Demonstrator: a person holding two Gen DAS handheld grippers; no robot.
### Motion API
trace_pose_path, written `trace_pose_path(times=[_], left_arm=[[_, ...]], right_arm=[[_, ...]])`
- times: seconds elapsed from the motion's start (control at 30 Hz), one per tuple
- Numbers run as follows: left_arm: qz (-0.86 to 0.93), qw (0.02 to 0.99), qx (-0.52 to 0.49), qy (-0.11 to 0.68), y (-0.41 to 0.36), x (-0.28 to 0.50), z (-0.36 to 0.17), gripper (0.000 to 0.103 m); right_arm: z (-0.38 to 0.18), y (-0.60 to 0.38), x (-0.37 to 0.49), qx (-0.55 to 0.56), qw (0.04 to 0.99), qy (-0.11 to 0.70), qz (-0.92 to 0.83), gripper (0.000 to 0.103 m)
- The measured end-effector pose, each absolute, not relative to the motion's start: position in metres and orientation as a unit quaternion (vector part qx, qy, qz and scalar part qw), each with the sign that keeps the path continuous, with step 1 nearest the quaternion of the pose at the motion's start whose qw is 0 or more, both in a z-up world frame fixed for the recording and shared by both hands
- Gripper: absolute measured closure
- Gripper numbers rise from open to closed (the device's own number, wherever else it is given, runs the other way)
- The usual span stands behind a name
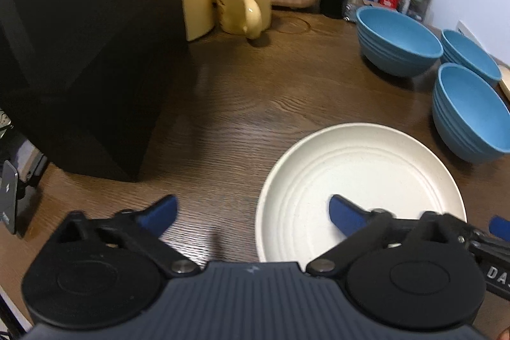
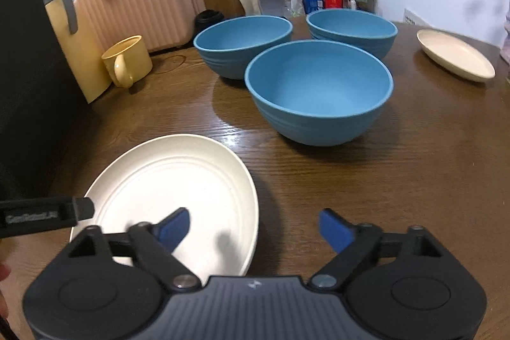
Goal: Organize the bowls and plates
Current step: 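Move both open tools back toward the cream plate beside the water glass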
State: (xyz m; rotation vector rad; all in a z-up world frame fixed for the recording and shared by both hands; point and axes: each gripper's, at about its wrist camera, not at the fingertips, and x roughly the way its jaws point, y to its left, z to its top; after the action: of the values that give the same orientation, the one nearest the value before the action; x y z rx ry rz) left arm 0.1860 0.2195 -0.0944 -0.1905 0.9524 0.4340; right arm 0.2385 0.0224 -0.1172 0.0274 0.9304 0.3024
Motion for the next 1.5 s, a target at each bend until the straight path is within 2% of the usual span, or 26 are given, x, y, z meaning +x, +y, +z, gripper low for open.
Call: trace_pose_path(times=[0.07, 0.7, 1.5], left_arm=[[0.203, 0.862, -0.098, 0.454, 0.222, 0.183, -0.092, 0.0], [0.181, 0.872, -0.122, 0.439, 0.216, 0.162, -0.073, 0.0], [0.142, 0.896, -0.121, 0.402, 0.185, 0.149, -0.034, 0.0]], right_arm=[[-0.118, 0.018, 0.239, 0.023, 0.878, 0.456, 0.145, 0.0], [-0.101, 0.002, 0.218, 0.038, 0.874, 0.465, 0.136, 0.0], [-0.062, -0.035, 0.197, 0.046, 0.891, 0.439, 0.105, 0.0]])
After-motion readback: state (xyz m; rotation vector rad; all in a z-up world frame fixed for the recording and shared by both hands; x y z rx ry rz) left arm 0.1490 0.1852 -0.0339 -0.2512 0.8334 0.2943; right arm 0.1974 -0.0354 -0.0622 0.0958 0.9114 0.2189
